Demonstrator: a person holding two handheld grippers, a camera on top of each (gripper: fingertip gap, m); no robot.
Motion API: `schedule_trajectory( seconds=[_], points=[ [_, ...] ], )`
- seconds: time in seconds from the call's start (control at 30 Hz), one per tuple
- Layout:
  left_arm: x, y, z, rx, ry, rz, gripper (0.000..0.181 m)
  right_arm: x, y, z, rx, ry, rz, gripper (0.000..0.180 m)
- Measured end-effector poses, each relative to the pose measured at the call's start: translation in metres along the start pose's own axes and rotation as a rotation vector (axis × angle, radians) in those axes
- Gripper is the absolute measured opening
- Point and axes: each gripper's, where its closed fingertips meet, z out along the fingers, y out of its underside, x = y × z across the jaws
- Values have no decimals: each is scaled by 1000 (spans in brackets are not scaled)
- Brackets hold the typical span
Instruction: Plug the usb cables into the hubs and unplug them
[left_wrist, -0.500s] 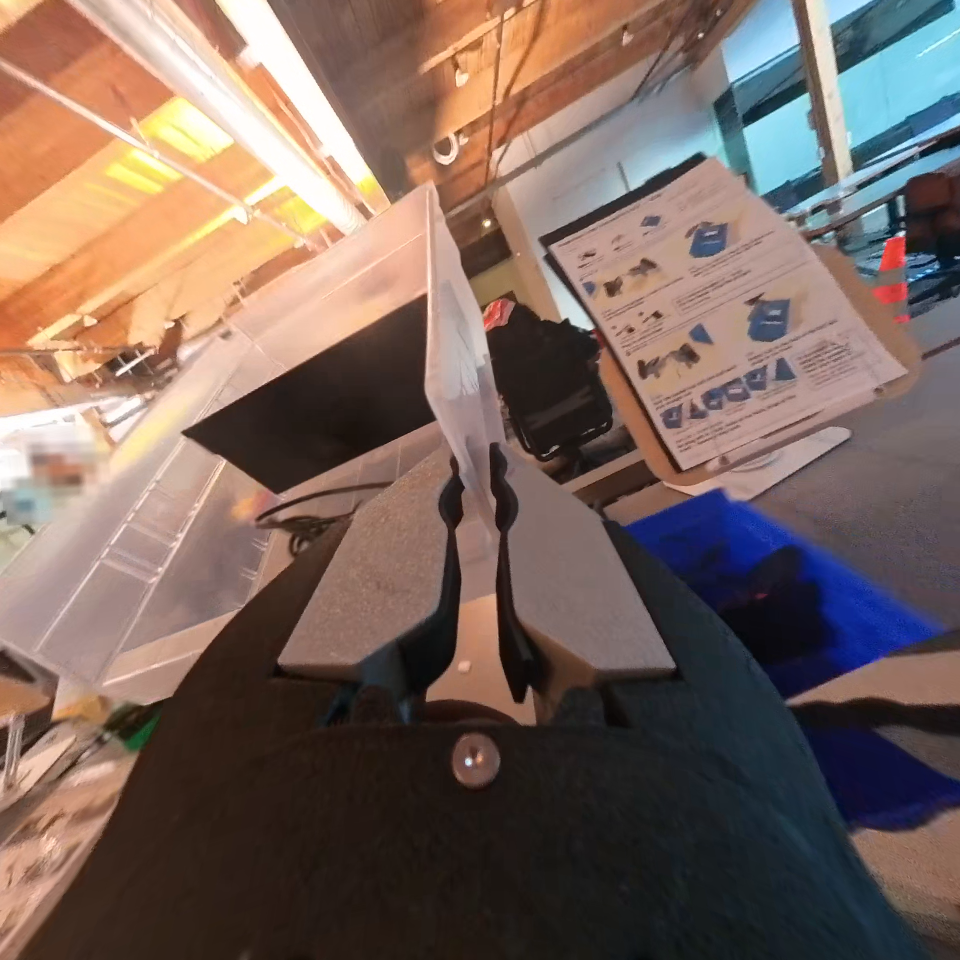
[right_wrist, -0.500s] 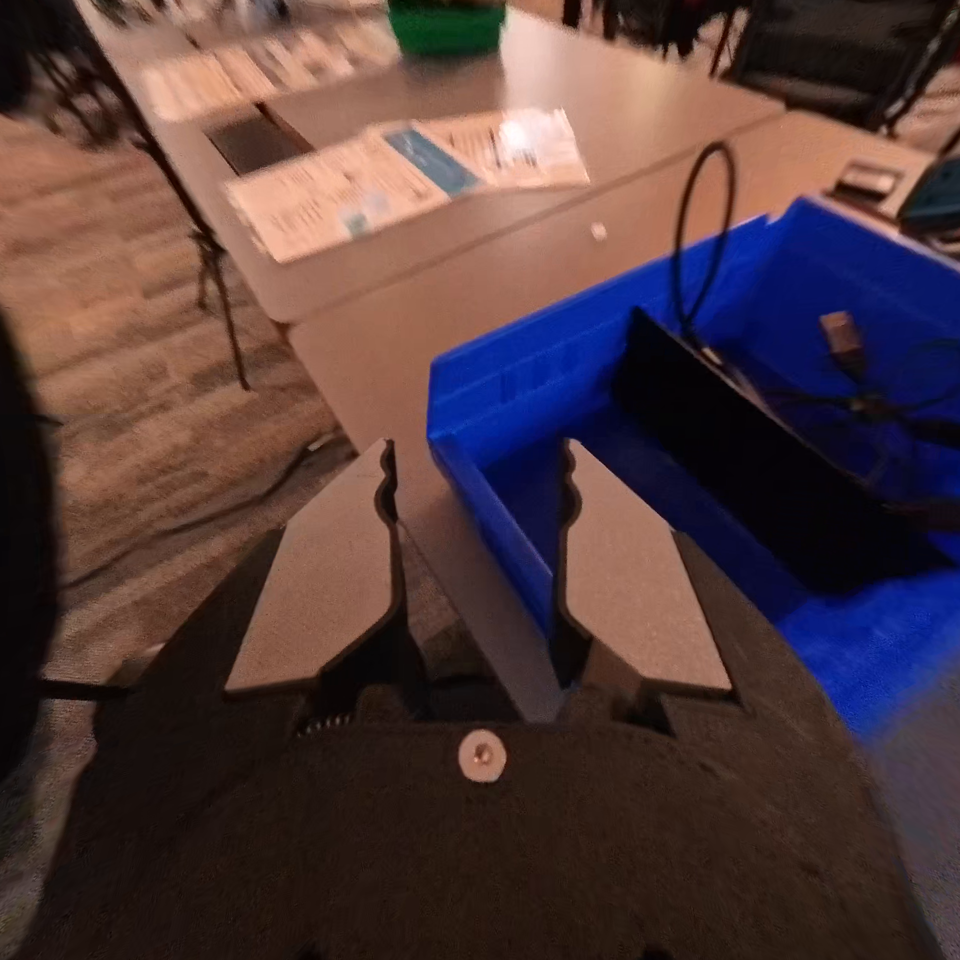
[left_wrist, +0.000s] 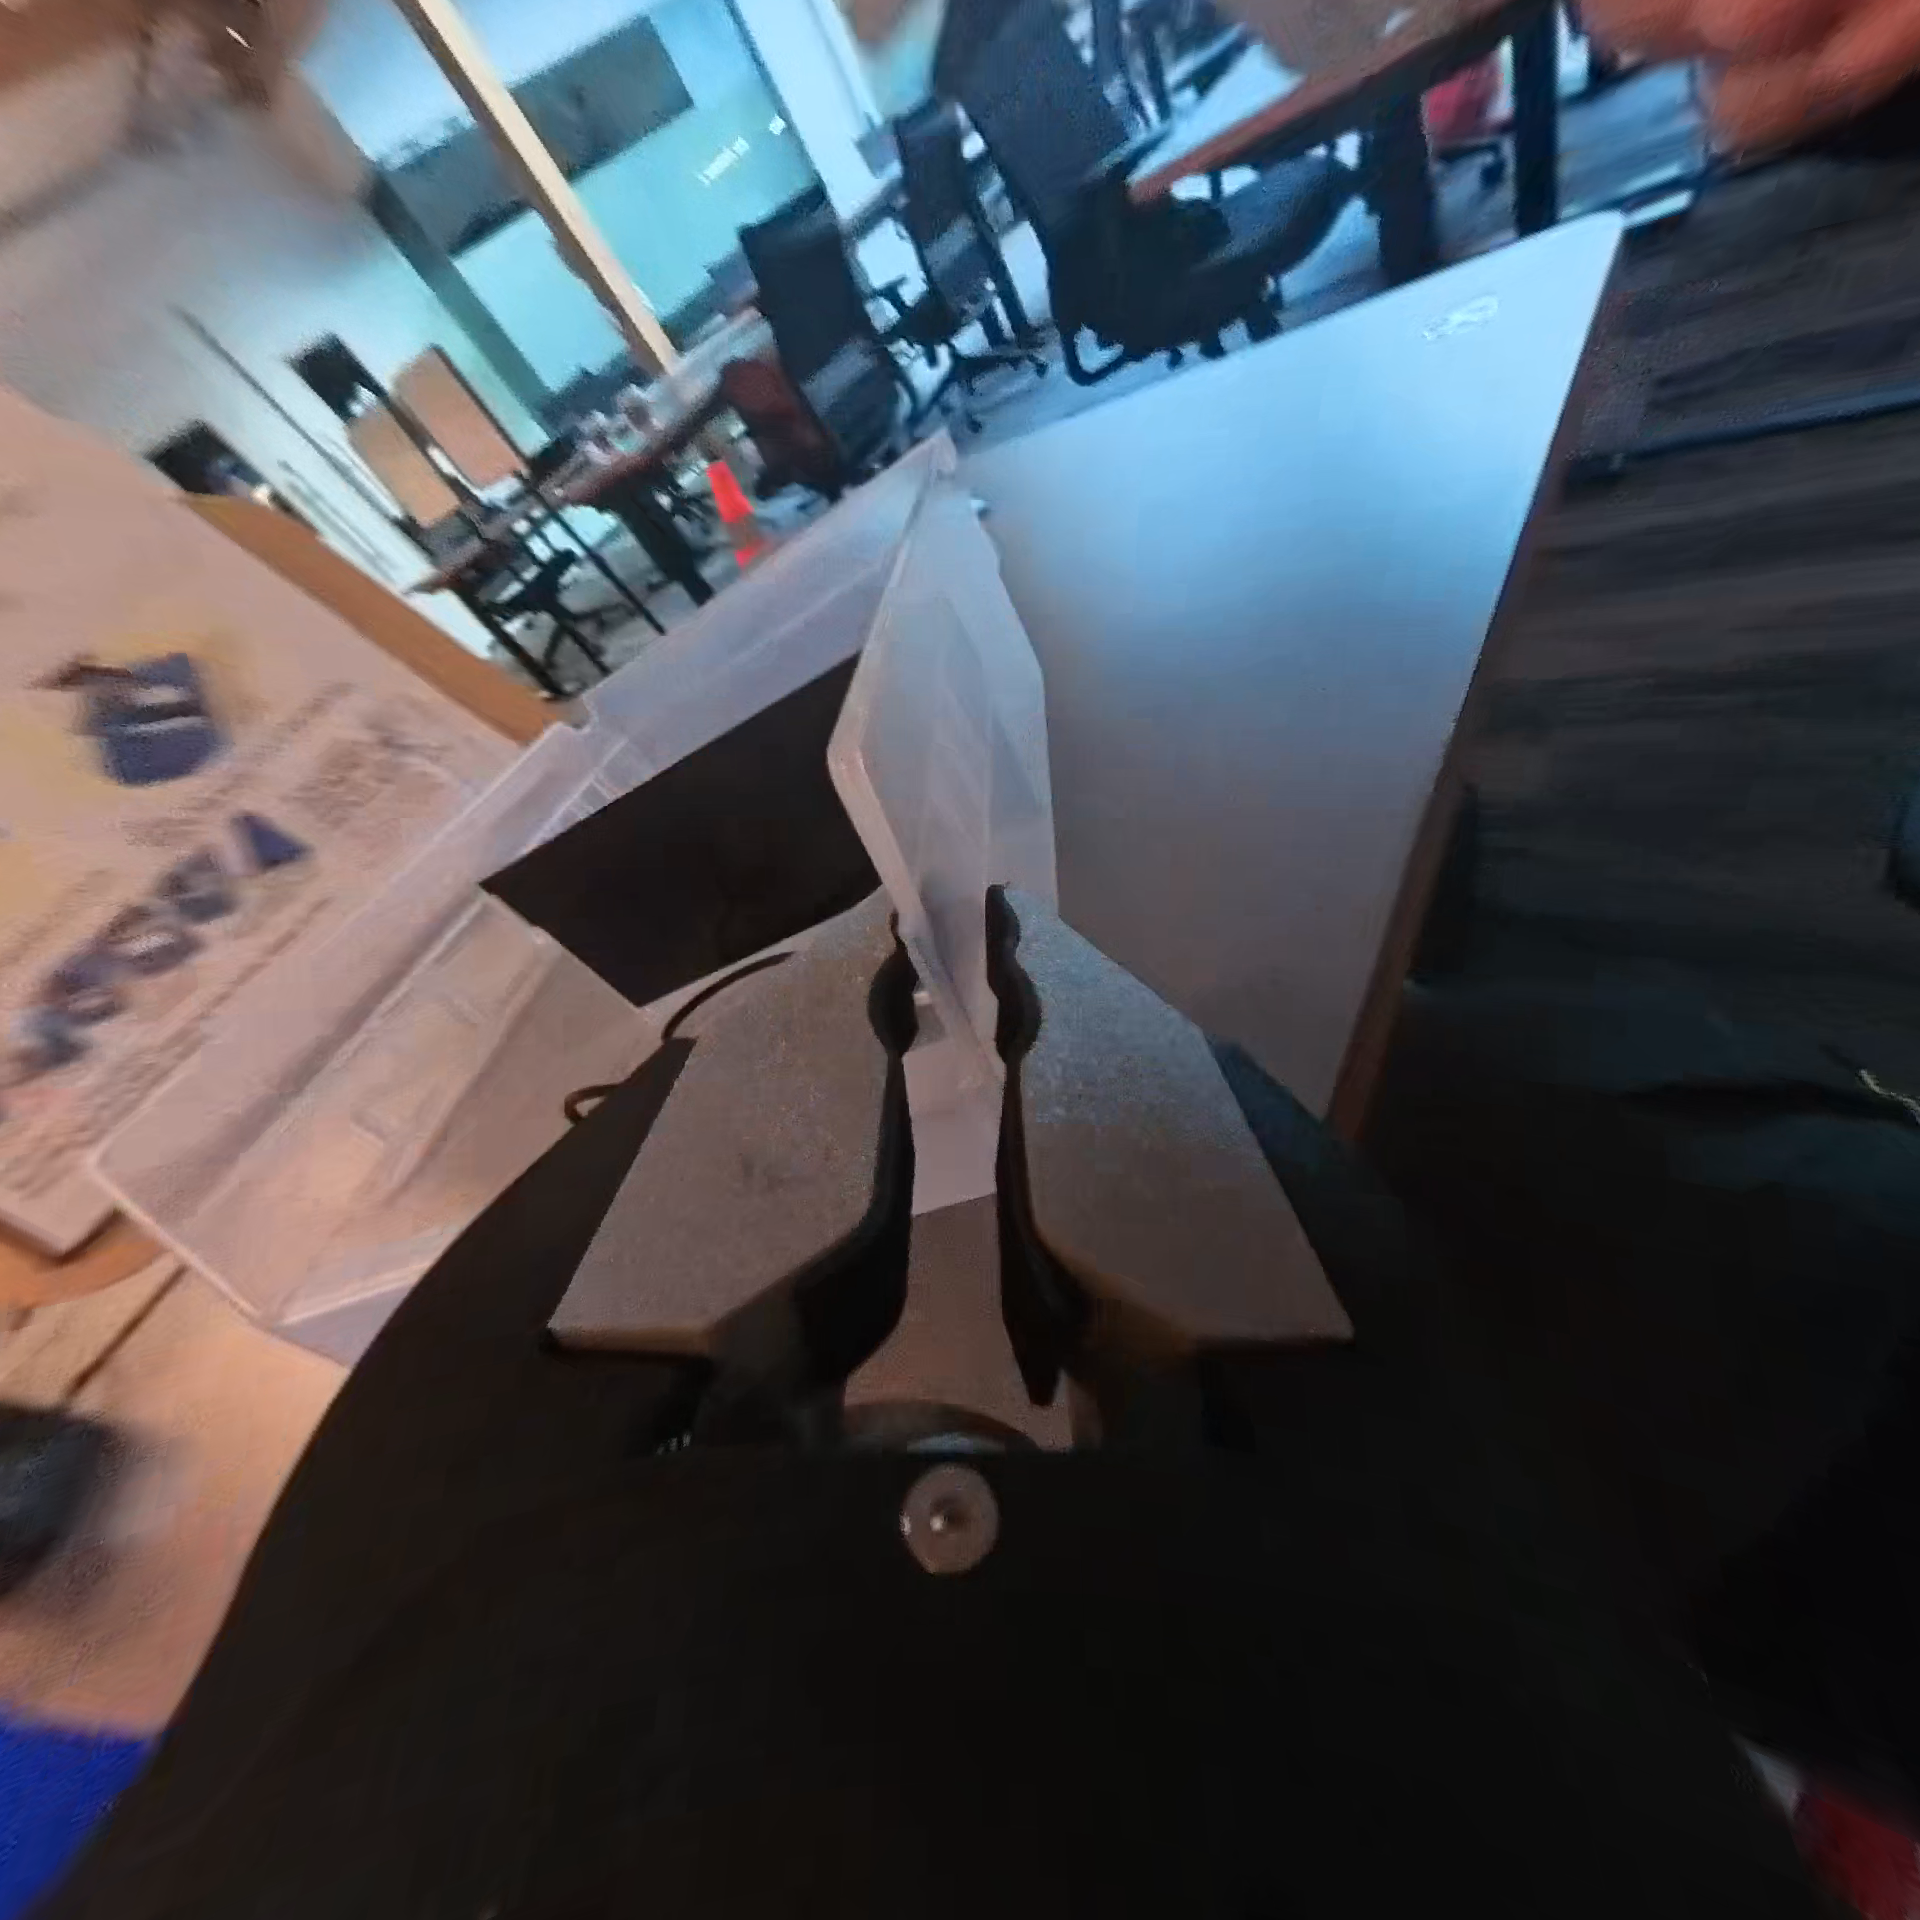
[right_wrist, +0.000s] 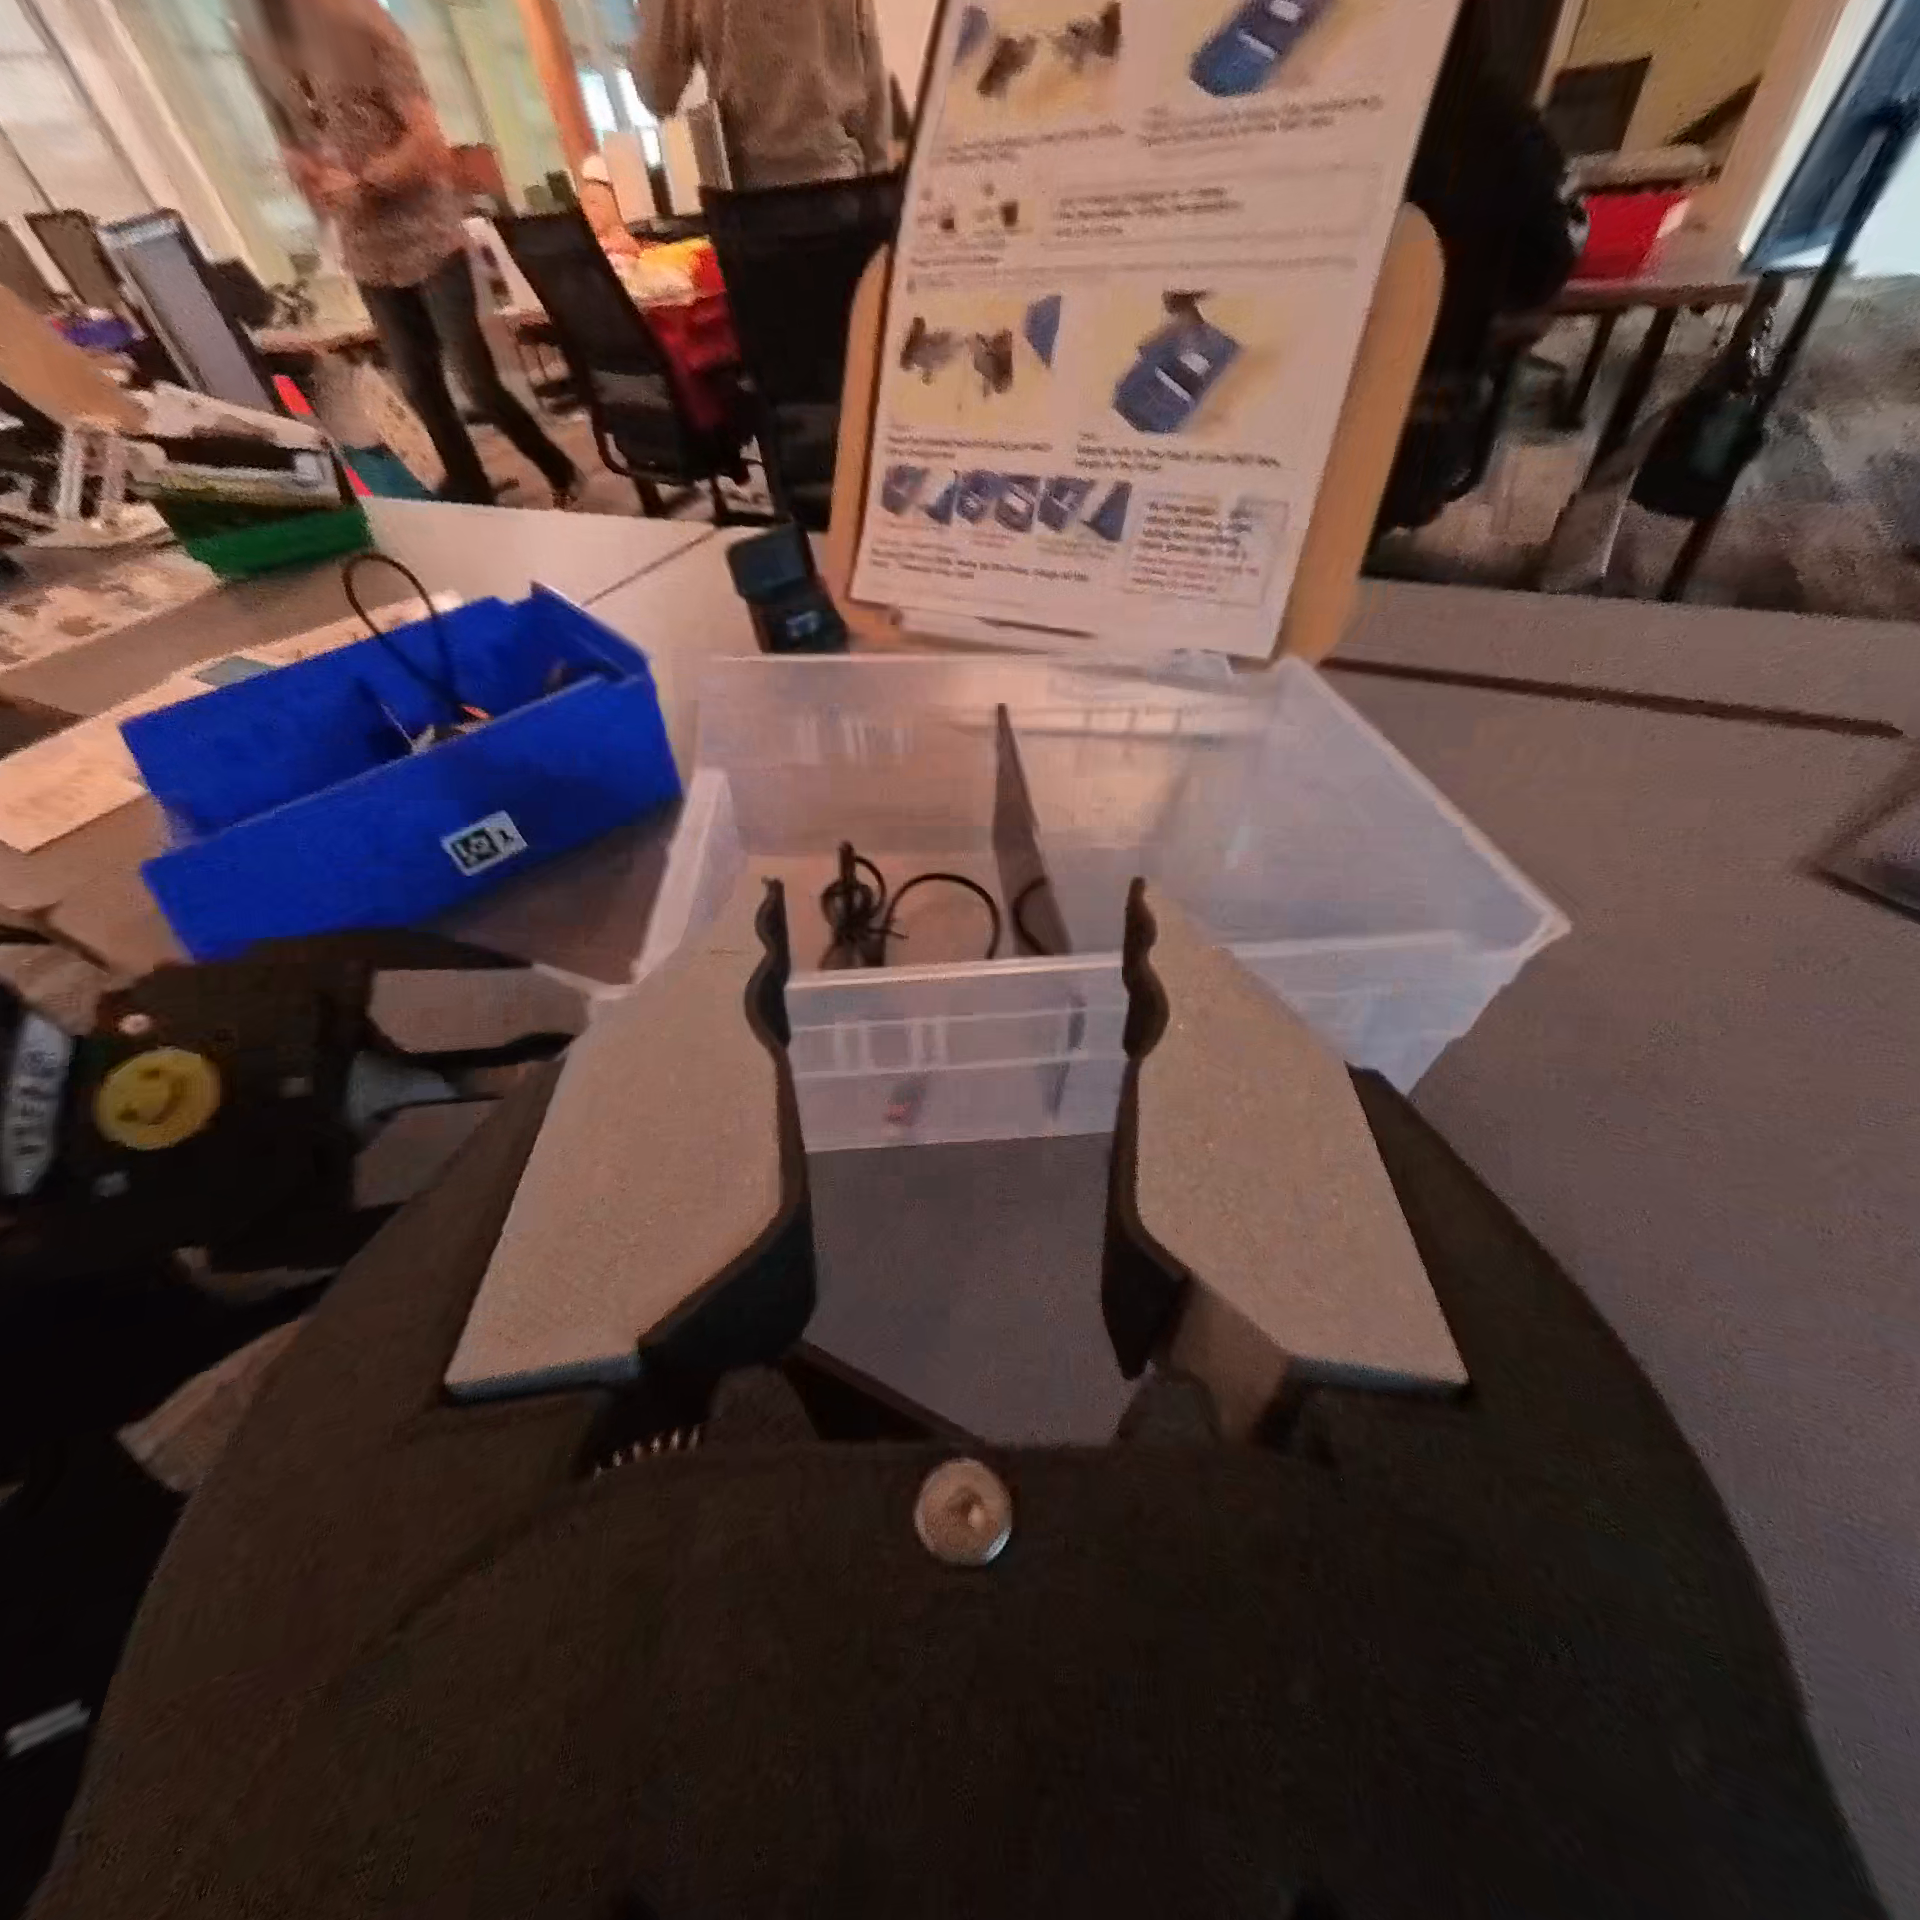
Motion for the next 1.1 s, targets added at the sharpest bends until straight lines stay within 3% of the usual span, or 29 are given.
schedule_trajectory(
  seconds=[0.17,0.2,0.27,0.37,0.43,0.47,0.53,0.6,0.67,0.77,0.8,0.87,0.9,0.97,1.03,1.1],
  points=[
    [46,4,65,-38,71,5,8,-7,14,9,-57,-49,-73,69],
    [53,6,70,-67,91,-20,13,-12,19,18,-85,-60,-92,70],
    [55,2,63,-83,119,-92,44,-19,25,36,-114,-72,-133,72],
    [42,5,11,-94,220,-263,71,-42,46,55,-189,-176,-156,76],
    [5,11,-40,-77,163,-307,70,-66,75,62,-291,-267,-222,81],
    [-20,17,-66,-75,100,-319,67,-66,95,67,-371,-240,-295,74],
    [-72,36,-117,-115,-43,-340,67,-39,114,73,-448,-55,-509,70],
    [-122,67,-166,-213,-241,-316,71,-6,127,63,-546,75,-624,54],
    [-153,99,-210,-302,-373,-314,72,32,138,45,-652,126,-619,61],
    [-168,158,-260,-466,-459,-362,78,107,121,15,-669,292,-516,81],
    [-171,176,-272,-508,-483,-377,80,132,109,3,-644,381,-494,68],
    [-168,201,-280,-523,-484,-443,82,171,87,-24,-587,550,-473,64],
    [-166,205,-275,-489,-466,-494,83,177,79,-33,-541,586,-438,60],
    [-174,205,-261,-387,-497,-535,74,146,72,-28,-408,441,-313,60],
    [-189,212,-248,-363,-563,-476,44,93,70,-12,-265,202,-209,70],
    [-197,224,-233,-392,-565,-396,28,66,78,2,-211,118,-174,78]
  ],
)
